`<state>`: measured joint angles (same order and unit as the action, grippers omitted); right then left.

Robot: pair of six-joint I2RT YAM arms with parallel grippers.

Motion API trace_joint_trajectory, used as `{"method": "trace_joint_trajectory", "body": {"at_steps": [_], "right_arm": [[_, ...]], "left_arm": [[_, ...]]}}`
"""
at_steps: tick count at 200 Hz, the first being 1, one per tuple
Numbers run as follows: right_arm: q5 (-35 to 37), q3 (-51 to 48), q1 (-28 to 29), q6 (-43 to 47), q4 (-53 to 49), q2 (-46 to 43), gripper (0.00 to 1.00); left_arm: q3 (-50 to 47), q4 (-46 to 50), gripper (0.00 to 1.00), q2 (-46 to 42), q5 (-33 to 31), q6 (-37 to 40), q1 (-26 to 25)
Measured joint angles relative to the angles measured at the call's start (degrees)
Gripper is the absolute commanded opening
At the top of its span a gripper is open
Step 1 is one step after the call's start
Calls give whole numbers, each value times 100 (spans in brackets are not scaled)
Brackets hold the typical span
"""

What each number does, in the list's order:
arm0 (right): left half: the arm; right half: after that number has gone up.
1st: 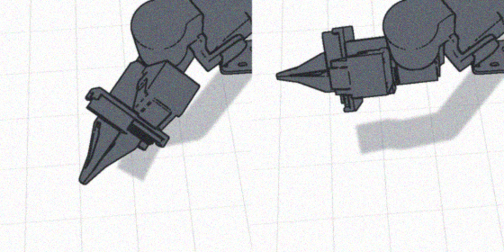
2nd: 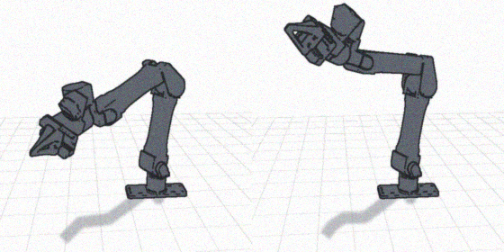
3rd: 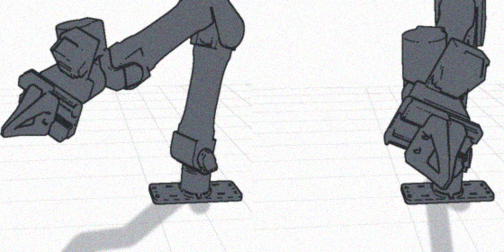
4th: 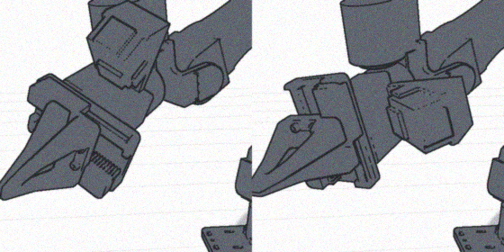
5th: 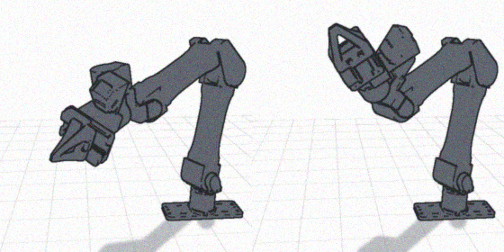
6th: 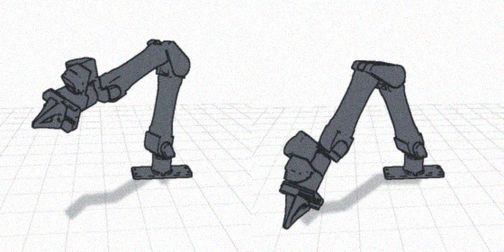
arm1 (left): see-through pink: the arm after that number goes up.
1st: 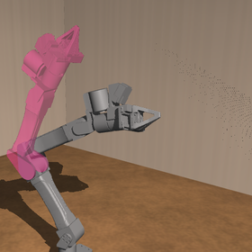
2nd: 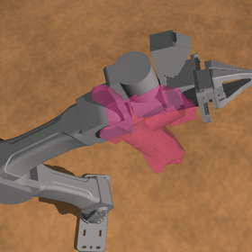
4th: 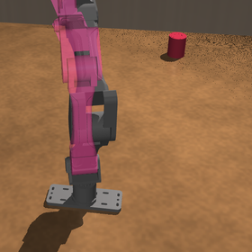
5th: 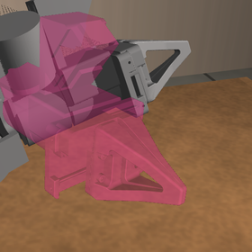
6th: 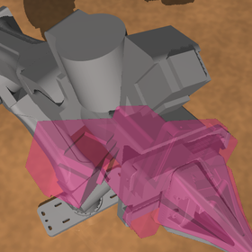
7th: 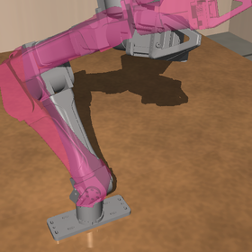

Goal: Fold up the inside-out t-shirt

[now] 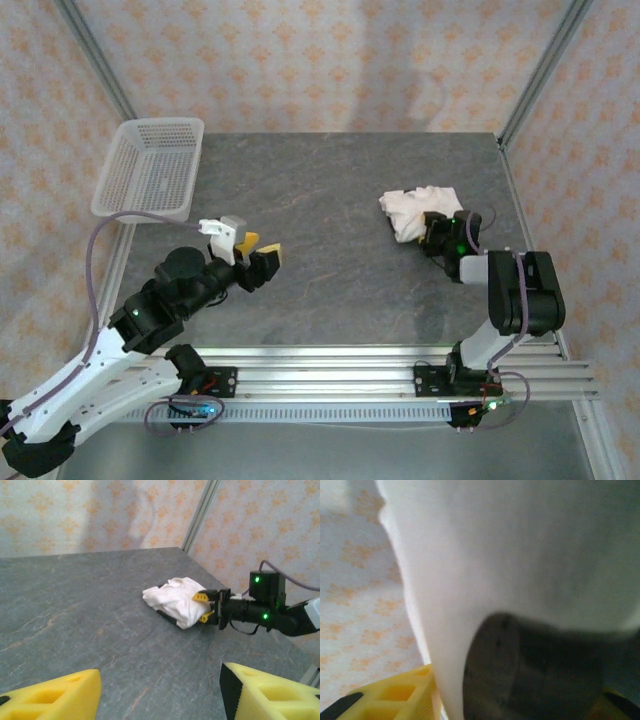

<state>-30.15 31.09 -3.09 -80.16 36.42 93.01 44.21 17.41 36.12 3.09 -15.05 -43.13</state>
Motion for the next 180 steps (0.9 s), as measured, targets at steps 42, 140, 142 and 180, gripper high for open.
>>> {"method": "trace_joint_trajectory", "body": {"at_steps": [42,140,142,180], "right_arm": [[-31,813,-238,70,-87,407,43],[-22,2168,-249,315,-350,1952,19],[-13,2212,-247,332,-380,1963,19],[363,3005,-264,463,-603,2197,14]], "left_arm": [[-334,197,65,59,-85,-13,0],[-356,304,65,125,-518,-68,0],[-356,304,65,131,-529,-70,0],[-363,306,65,216,-702,-101,0]]}}
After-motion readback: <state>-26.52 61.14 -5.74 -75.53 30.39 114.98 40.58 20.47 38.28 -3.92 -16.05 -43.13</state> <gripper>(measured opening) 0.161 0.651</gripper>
